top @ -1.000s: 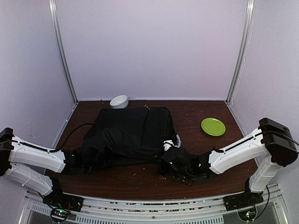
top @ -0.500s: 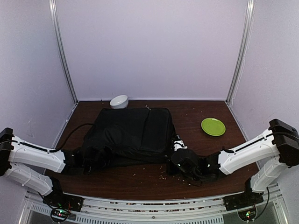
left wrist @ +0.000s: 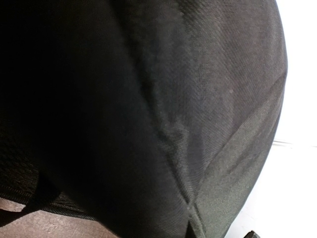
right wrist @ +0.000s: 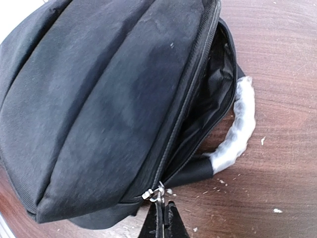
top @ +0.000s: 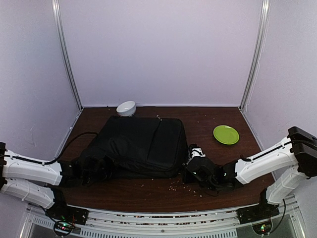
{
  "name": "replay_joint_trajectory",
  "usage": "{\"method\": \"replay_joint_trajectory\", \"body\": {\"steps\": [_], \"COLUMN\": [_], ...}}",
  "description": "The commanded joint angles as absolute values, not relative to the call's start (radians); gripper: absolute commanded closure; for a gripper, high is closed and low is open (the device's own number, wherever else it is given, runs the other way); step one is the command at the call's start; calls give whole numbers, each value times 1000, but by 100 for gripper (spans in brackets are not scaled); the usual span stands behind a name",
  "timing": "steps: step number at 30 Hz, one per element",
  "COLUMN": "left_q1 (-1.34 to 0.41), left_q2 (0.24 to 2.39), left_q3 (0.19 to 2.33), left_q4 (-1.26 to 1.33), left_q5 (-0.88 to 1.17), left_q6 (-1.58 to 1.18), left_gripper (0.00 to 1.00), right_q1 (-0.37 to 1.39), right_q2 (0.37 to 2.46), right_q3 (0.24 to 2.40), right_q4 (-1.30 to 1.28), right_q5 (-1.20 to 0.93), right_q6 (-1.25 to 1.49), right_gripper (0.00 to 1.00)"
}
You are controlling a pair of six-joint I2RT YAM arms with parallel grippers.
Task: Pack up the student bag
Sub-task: Zip the student bag at the center of the board.
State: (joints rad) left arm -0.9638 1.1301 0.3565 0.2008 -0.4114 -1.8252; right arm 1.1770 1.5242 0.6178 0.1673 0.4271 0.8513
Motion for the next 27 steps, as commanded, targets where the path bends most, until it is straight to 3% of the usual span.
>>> {"method": "replay_joint_trajectory", "body": {"steps": [1, 12, 15, 17, 22, 27], "left_q1": [-930, -789, -748, -740, -731, -700], "left_q2": [1089, 1064, 1051, 1030, 941, 906], "left_q3": [318, 350, 403, 442, 491, 474], "left_q4": [122, 52, -27, -96, -246, -248], "left_q5": [-387, -173, -133, -139, -183, -68], "left_q6": [-1749, -1444, -1289, -1161, -978, -806], "left_gripper": [100, 100, 100, 100, 100, 100], "right_q1": [1132, 1108, 1121, 1123, 1087, 943], "right_q2": [1525, 1478, 1389, 1315, 1169, 1179], "right_q3": [601, 615, 589, 577, 603, 586], "right_q4": [132, 117, 79, 29, -54, 93], "right_q5": [477, 296, 226, 204, 178, 103], "right_q6": [806, 720, 709, 707, 704, 814], "right_gripper": [100, 98, 64, 49, 31, 27]}}
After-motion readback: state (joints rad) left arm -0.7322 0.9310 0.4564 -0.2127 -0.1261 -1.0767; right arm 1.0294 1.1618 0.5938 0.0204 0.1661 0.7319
